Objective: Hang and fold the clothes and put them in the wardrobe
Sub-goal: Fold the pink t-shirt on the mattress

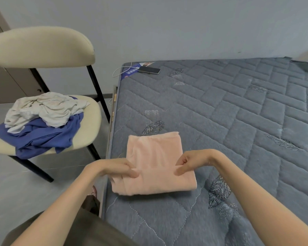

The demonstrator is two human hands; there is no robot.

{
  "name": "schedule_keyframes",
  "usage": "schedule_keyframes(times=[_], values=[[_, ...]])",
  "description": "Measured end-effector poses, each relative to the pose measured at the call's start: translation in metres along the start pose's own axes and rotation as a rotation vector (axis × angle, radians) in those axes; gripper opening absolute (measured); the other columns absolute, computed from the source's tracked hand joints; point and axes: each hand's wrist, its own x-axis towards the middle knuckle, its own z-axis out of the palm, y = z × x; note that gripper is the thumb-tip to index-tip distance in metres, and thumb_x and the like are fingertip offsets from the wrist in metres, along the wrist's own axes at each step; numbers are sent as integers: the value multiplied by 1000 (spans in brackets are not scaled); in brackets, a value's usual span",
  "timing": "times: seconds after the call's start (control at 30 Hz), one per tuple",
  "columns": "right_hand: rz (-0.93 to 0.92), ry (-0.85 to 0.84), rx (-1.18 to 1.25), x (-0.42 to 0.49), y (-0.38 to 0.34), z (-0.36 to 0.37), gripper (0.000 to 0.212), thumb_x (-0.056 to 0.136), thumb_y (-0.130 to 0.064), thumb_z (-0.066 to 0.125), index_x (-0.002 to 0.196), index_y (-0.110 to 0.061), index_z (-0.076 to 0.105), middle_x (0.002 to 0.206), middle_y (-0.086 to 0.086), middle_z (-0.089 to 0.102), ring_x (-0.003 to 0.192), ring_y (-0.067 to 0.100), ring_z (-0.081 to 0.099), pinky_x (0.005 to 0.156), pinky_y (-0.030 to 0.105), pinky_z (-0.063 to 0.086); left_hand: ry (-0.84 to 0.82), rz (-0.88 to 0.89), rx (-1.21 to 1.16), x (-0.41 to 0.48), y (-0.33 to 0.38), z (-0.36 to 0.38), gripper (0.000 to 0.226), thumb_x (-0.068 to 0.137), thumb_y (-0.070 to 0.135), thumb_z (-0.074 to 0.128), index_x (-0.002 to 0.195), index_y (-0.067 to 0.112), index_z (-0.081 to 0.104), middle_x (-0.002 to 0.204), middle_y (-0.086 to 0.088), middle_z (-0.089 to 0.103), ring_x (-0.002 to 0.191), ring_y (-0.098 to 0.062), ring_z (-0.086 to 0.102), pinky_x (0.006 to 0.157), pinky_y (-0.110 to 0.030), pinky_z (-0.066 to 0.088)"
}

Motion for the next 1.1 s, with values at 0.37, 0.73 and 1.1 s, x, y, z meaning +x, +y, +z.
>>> schedule_keyframes(times=[0.37,0.73,1.1], values=[[2,810,410,34,-5,-18,15,82,-34,70,82,-19,68,82,-4,63,79,13,59,64,25,45,817,23,-607,12,4,-28,23,76,34,76,91,16,70,71,5,56,58,-6,47,41,-15,33],[44,1232,565,89,4,-8,11,91,-28,57,98,-19,56,94,-8,59,92,16,54,76,29,36,966,6,-1097,78,-12,-30,23,76,5,75,97,10,66,94,-6,62,90,-20,56,75,-28,45],[55,1289,384,112,18,2,28,98,-29,45,123,-19,39,120,-2,52,94,17,49,75,32,35,1157,47,-573,98,-21,-22,38,85,15,66,119,6,52,100,-6,55,99,-19,47,90,-29,36]])
